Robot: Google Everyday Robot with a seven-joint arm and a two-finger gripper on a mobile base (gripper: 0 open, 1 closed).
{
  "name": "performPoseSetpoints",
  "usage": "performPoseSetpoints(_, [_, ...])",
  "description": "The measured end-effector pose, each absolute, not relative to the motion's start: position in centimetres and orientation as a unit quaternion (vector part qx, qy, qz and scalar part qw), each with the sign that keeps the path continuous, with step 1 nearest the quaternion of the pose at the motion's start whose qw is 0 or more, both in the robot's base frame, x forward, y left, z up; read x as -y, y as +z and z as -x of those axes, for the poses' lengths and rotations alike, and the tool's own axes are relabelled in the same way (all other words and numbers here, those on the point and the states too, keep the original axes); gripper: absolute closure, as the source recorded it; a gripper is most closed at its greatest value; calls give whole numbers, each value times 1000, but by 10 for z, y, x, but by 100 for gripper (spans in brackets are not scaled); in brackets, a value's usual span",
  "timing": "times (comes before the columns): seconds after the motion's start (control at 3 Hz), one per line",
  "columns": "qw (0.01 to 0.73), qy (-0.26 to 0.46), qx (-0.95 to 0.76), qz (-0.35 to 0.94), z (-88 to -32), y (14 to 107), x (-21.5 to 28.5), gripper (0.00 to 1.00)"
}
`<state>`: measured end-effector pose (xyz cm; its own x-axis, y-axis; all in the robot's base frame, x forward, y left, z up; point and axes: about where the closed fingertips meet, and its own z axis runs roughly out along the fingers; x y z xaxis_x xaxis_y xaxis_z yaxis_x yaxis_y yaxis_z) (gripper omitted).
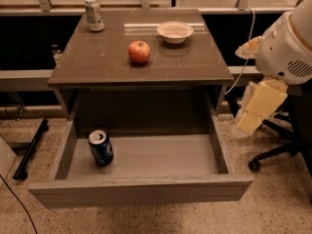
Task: Pick pepsi can from top drawer and place on counter
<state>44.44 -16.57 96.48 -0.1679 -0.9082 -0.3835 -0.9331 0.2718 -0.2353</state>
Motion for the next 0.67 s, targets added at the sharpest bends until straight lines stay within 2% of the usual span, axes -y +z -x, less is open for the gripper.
performPoseSetpoints(0.33, [262, 58, -742, 615, -450, 958, 138, 0])
performPoseSetpoints(0.67, [262, 59, -742, 615, -450, 958, 138, 0])
